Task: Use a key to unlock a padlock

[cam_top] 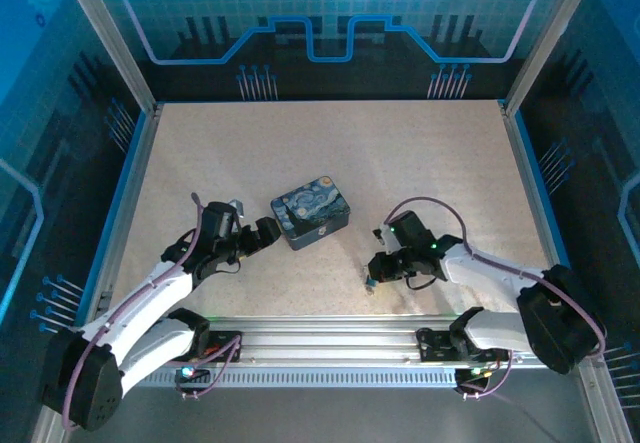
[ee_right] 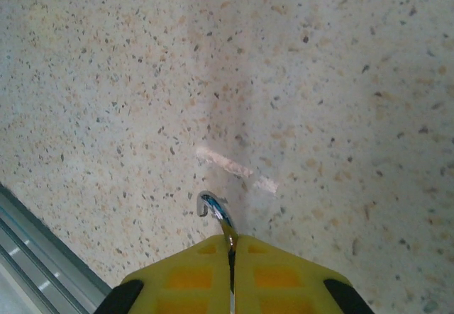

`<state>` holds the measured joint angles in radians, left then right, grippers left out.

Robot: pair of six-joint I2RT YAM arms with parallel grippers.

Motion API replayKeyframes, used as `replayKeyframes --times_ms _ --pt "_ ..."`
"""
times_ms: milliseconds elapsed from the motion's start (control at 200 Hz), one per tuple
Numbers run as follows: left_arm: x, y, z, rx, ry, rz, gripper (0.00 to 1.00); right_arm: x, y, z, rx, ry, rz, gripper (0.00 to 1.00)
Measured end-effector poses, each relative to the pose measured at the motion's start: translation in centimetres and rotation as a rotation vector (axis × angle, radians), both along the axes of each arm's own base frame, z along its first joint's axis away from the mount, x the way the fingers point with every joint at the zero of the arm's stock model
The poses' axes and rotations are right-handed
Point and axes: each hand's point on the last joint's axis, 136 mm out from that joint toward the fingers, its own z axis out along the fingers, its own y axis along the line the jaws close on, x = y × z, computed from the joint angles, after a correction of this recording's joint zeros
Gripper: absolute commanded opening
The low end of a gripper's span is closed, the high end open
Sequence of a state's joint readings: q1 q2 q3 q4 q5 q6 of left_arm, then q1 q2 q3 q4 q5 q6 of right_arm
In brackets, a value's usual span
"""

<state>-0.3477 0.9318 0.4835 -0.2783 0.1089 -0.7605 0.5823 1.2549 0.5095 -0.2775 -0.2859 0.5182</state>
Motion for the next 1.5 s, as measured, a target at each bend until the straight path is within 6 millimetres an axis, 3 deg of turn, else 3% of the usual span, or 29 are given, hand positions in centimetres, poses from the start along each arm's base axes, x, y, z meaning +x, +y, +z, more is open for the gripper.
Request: replayKeyframes --times_ms 315,515,930,1321,1496 --pt "0.3 -0.1 -0.2 -0.010 0.005 0.012 0.99 0.9 1.1 -1.0 0.044 0.054 0.008 0.11" --pt "0.3 -0.1 -0.4 -0.009 0.016 0.016 0.99 1.1 0.8 -2.0 0.028 0.079 -0.004 0.14" --pt "0.3 -0.1 -0.5 -0.007 0.019 0.016 0.99 1.5 0.8 -1.9 0.033 0.071 -0.012 0.15" --pt "0.4 -0.1 -0.2 -0.013 0.014 0.020 0.99 2.6 0.6 0.9 0.040 -0.030 -0.010 0.23" --pt "1.8 -0.2 2.3 -0.019 -0.047 0.026 0.99 3.8 -0.5 3.5 0.021 -0.139 -0.027 0.27"
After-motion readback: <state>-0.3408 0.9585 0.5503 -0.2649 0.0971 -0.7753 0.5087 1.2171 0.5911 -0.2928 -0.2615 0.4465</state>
